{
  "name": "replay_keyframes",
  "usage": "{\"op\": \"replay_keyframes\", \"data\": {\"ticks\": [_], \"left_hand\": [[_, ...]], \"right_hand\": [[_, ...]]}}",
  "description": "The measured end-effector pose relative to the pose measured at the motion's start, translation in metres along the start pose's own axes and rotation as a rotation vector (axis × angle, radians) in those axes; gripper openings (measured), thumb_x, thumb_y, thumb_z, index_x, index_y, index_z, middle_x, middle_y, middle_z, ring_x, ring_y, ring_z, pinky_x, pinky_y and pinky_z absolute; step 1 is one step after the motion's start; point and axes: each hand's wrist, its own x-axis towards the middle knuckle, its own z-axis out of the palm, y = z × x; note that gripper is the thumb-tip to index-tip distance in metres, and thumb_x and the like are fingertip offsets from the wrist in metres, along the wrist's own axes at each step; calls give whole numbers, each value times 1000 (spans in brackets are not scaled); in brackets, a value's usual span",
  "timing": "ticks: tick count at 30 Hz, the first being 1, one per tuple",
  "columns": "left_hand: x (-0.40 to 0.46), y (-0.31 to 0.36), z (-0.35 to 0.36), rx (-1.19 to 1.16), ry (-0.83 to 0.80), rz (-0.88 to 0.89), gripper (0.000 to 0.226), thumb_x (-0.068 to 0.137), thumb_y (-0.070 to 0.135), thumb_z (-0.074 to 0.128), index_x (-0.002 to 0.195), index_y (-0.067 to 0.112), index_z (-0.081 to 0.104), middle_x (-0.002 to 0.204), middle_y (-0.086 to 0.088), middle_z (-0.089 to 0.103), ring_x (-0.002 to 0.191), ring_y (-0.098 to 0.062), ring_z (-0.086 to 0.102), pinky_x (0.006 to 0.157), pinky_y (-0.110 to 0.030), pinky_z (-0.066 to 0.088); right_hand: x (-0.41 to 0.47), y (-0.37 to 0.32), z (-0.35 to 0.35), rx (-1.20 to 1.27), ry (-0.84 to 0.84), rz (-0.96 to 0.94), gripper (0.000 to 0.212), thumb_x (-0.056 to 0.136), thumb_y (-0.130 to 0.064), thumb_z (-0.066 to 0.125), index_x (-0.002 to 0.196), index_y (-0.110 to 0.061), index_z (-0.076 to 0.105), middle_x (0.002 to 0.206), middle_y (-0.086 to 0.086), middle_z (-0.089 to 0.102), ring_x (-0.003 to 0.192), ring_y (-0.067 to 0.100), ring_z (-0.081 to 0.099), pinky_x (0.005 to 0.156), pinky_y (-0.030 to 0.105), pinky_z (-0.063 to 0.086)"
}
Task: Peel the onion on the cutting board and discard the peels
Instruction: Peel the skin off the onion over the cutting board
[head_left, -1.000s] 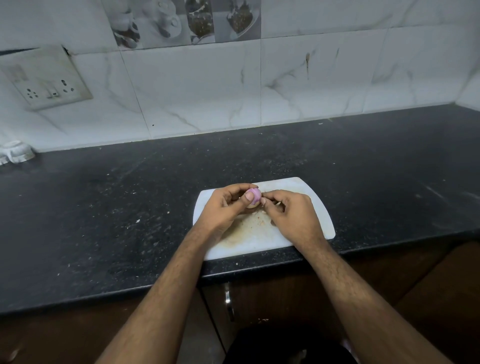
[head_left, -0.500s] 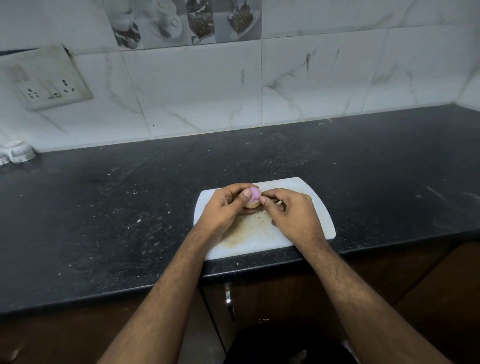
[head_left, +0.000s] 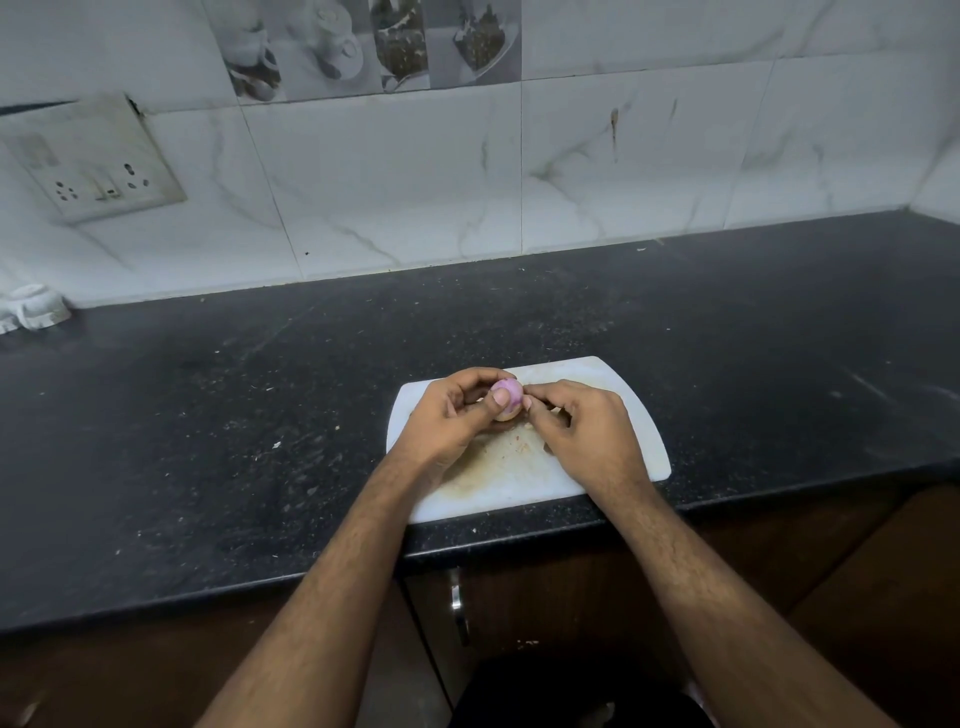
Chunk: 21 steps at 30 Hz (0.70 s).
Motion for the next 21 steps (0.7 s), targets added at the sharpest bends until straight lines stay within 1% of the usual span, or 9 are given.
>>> {"op": "replay_keyframes", "data": {"ticks": [2, 5, 7, 11, 15, 21], "left_hand": [[0, 1, 0, 6, -5, 4, 30, 98, 10, 68, 125, -3, 67, 118, -25, 74, 101, -22, 76, 88, -31, 62], [-2, 3, 0, -35, -26, -1, 35, 91, 16, 75, 121, -1, 69, 116, -23, 75, 101, -25, 76, 91, -35, 62], [-3, 4, 0, -58, -32, -1, 36, 89, 16, 75, 120, -1, 69, 116, -24, 75, 102, -28, 76, 92, -36, 62], [-2, 2, 0, -82, -16, 4, 36, 94, 18, 69, 124, -3, 68, 117, -26, 74, 110, -35, 74, 99, -44, 60], [0, 0, 0, -85, -15, 8, 34, 98, 19, 63, 124, -3, 68, 115, -21, 76, 111, -34, 73, 101, -46, 59], [0, -1, 0, -60, 7, -1, 37, 99, 21, 62, 127, -3, 67, 117, -21, 75, 112, -35, 73, 104, -51, 57]], "right_hand": [[0, 0, 0, 6, 6, 13, 14, 95, -33, 69, 105, -30, 79, 84, -17, 75, 62, 6, 66, 66, 39, 60], [0, 0, -1, 29, 27, 43, 11, 93, -33, 71, 99, -29, 80, 83, -18, 75, 63, 5, 67, 66, 39, 61], [0, 0, -1, 54, 37, 58, 10, 93, -33, 72, 97, -29, 80, 84, -19, 75, 64, 3, 68, 67, 38, 61], [0, -2, -2, 32, 29, 32, 13, 97, -35, 67, 100, -27, 78, 86, -18, 74, 66, 2, 67, 69, 37, 61], [1, -2, -2, 15, 30, 26, 16, 98, -37, 65, 101, -26, 77, 87, -18, 73, 66, 2, 66, 70, 36, 61], [1, -2, -1, -21, 24, 15, 17, 96, -39, 67, 103, -27, 76, 90, -18, 74, 65, 2, 66, 69, 37, 60]]}}
